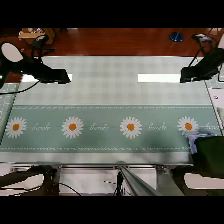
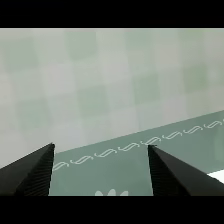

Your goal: Fold the shirts.

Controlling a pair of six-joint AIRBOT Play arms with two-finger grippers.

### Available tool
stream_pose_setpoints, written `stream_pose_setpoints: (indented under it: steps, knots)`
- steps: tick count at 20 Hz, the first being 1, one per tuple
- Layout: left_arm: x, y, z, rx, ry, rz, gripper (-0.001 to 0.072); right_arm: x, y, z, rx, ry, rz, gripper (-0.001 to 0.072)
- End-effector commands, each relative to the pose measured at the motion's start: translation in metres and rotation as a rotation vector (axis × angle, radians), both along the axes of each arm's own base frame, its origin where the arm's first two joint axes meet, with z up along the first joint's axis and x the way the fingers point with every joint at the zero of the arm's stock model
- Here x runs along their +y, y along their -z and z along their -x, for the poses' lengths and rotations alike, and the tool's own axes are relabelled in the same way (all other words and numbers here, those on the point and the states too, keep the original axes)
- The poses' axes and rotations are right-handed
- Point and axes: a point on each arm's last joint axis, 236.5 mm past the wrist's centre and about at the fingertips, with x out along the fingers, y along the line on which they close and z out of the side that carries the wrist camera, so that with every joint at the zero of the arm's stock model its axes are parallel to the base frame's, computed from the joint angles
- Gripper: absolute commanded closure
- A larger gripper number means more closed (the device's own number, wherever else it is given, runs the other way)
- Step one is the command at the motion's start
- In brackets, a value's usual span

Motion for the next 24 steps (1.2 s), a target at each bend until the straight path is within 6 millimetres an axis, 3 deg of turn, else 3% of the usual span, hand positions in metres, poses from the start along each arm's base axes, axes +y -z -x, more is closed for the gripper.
stream_pose_setpoints:
  steps: [1, 7, 24]
  knots:
    - [-0.007, 0.005, 0.007, 0.043, 0.008, -0.022, -0.0013, 0.032, 0.014, 0.006, 0.078, -0.089, -0.017, 0.0117]
    - [0.005, 0.008, 0.015, 0.093, -0.042, -0.059, -0.0007, 0.041, 0.015, 0.006, 0.077, -0.102, -0.059, 0.0117]
    - [0.004, 0.009, 0.016, 0.099, -0.041, -0.058, -0.0007, 0.04, 0.015, 0.006, 0.076, -0.102, -0.054, 0.0118]
